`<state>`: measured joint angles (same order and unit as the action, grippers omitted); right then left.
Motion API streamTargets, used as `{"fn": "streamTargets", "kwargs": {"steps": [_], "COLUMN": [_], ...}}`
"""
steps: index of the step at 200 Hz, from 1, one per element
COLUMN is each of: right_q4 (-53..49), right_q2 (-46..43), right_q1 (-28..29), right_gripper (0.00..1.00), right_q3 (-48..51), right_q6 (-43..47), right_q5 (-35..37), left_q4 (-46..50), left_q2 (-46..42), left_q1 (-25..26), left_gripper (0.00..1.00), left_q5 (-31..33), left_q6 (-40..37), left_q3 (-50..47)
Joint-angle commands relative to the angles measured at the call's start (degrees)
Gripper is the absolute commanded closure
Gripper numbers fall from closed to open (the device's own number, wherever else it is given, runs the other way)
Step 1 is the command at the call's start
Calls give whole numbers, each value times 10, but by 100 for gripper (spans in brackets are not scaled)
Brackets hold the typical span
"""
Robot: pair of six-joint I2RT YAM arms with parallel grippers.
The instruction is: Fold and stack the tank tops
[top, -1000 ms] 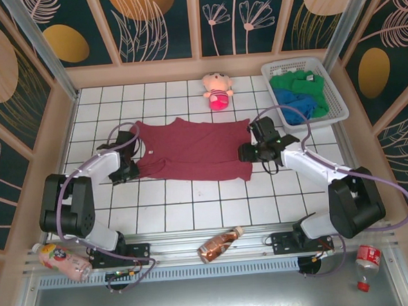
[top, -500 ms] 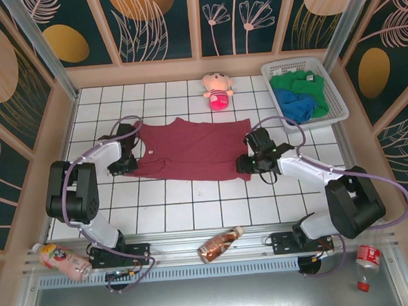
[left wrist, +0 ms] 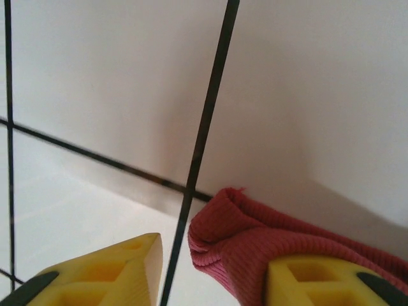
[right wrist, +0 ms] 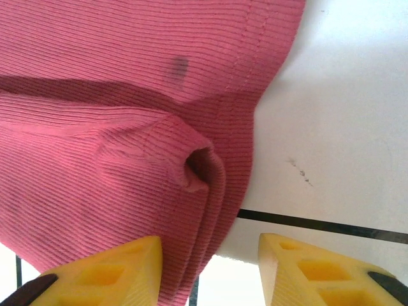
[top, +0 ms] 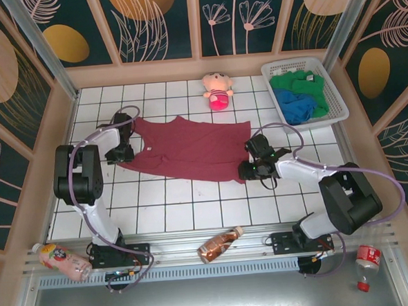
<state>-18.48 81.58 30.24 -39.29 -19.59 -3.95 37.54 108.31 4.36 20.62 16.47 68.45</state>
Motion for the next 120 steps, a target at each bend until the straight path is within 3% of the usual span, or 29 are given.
{"fn": "streamTargets", "kwargs": {"steps": [1,60,120], "right_q4": [-15,-32,-6], "right_q2": [-10,-36,40], "right_q1": [8,100,107], "right_gripper": [58,66,74], "right_q3": [-14,-22,4], "right_q6": [10,27,11], "right_q5": [26,35,43], "left_q4": [1,65,137], "left_q2": [35,-3,-66], "left_q1": [-7,-7,-6], "left_gripper": [49,36,34], "left_q5": [14,-5,-71], "left_q6": [-17,1,16], "left_q3": [25,81,63]}}
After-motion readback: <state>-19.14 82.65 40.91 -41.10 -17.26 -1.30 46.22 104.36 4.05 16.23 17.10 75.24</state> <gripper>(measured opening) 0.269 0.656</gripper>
